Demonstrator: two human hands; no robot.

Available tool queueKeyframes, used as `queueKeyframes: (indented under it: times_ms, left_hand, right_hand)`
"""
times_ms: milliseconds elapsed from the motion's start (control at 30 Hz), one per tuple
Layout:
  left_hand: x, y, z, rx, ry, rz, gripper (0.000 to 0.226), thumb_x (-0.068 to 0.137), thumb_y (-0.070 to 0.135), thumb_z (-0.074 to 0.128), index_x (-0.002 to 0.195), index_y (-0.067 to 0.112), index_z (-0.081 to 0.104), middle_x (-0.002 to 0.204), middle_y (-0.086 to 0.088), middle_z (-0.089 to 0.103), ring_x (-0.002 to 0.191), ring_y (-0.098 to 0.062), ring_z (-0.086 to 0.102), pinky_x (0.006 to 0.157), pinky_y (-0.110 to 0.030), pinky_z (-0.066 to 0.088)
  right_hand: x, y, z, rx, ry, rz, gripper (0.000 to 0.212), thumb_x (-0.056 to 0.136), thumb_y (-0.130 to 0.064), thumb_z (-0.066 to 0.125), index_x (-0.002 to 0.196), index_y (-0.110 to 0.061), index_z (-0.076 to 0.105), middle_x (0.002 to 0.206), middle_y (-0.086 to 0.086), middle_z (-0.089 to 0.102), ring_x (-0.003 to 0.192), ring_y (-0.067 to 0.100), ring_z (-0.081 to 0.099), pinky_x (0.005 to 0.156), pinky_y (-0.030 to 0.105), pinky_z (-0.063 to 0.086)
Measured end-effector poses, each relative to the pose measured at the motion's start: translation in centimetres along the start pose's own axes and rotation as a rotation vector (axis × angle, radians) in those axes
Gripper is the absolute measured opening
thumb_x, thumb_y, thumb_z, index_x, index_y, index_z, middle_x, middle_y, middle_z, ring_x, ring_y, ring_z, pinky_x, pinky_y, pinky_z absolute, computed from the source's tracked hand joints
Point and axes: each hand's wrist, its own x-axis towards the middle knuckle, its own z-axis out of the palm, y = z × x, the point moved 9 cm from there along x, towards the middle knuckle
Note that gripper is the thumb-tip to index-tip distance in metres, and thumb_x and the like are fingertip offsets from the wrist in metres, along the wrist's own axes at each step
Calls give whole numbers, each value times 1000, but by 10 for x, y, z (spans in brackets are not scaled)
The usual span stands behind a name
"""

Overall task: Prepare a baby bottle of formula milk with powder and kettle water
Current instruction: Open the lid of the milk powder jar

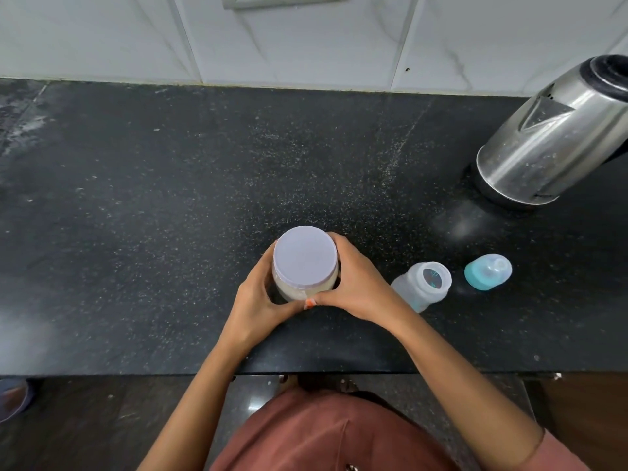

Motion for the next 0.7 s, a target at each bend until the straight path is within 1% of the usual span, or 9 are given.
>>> queueKeyframes:
  times_ms: [67,133,200,267,333,400,500,600,700]
  left_hand:
    - [0,-4,5,-38,-31,-18,95,54,31,84,132,40,31,133,23,43,122,10,39,99,-9,34]
    - [-1,-9,11,-74,-60,-34,109,50,31,85,140,26,23,141,12,37,128,6,34,104,-11,30]
    - [-2,-7,16,-111,-43,-50,116,47,31,86,140,24,18,141,11,33,127,11,32,101,-6,28]
    - [-2,-3,19,-157,4,-51,114,44,33,85,137,28,18,138,16,33,123,13,34,98,-4,30]
    - [-2,-2,21,-185,46,-51,112,44,31,86,133,32,19,133,19,36,119,14,39,93,-5,33]
    - [-2,-1,22,-196,76,-51,105,45,36,84,130,37,22,131,17,41,117,10,43,91,-7,37]
    - [-3,1,19,-187,123,-41,90,50,38,81,124,38,30,124,24,46,114,8,47,87,-6,38]
    - [-2,0,17,-149,143,-29,87,53,32,83,124,38,34,122,17,52,112,2,52,86,-10,41]
    - [0,-2,16,-63,157,-38,90,53,30,84,128,28,35,120,10,56,108,1,54,84,-11,43]
  right_hand:
    - [0,0,0,-27,-15,14,92,61,-21,83,136,-22,30,140,-3,38,128,10,36,95,19,29]
    - [0,-5,-2,-93,-37,20,92,64,-28,80,138,-22,26,143,-2,33,132,16,32,101,27,31]
    - [-1,-12,-3,-211,-79,31,100,67,-36,77,143,-20,15,149,-1,22,137,20,21,106,34,27]
    - [-1,-24,-4,-330,-113,18,104,69,-41,74,145,-18,7,151,-1,16,139,21,15,106,35,26]
    - [0,-40,-2,-450,-116,-19,103,70,-46,71,145,-18,6,149,0,19,137,22,18,102,36,31]
    - [2,-53,0,-612,-94,-57,100,71,-50,69,144,-16,10,144,3,25,131,24,27,94,37,37]
    - [7,-66,5,-846,-73,-96,97,72,-52,67,143,-10,16,137,10,33,120,29,41,82,35,39]
    - [11,-75,11,-907,-66,-139,79,74,-46,68,137,-16,29,128,12,41,110,31,50,70,32,32]
    - [13,-79,11,-909,-66,-186,68,77,-35,66,136,-22,35,123,12,43,104,31,52,68,31,32]
